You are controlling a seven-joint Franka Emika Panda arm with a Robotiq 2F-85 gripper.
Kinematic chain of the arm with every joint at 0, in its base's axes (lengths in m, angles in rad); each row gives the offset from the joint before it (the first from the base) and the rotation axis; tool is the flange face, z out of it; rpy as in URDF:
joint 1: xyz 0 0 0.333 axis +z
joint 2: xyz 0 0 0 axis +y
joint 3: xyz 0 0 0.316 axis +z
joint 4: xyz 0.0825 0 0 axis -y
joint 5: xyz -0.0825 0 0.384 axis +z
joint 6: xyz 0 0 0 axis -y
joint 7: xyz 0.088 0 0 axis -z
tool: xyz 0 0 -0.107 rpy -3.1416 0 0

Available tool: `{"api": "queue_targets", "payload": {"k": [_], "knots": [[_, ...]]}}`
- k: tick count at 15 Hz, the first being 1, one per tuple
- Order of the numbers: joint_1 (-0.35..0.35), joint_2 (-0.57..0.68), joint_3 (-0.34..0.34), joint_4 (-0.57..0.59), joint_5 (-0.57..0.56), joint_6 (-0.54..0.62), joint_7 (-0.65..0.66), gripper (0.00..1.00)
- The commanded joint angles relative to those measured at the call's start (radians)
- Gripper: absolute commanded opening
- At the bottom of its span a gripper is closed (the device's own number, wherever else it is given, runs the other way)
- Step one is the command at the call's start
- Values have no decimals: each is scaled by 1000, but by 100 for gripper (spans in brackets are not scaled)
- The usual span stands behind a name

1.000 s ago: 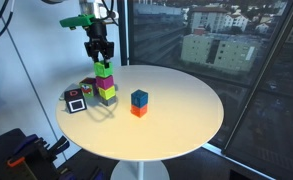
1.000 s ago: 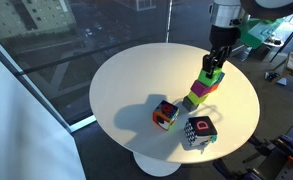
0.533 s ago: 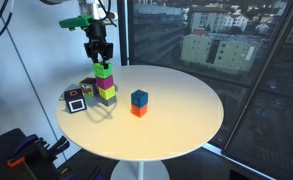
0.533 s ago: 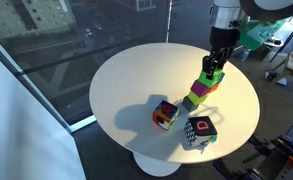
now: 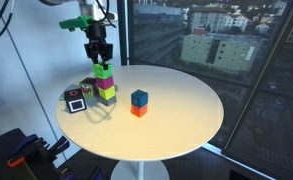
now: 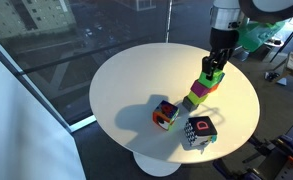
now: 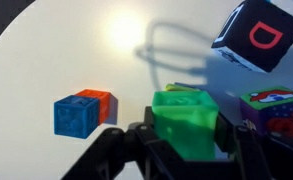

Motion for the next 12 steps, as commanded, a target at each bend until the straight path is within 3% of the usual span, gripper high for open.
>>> {"api": "queue_targets", "payload": {"k": [1, 5, 6, 7, 9, 11, 12], "knots": [[2, 1, 3, 2, -22, 3, 38, 31], [1, 8, 2, 4, -23, 3, 44, 31], [1, 8, 1, 4, -23, 3, 44, 40], [1, 7, 1, 3, -22, 3, 42, 77], [0, 4, 0, 3, -20, 0, 38, 81], [0, -1, 0, 3, -16, -3, 31, 97], [0, -2, 0, 3, -15, -4, 29, 100]]}}
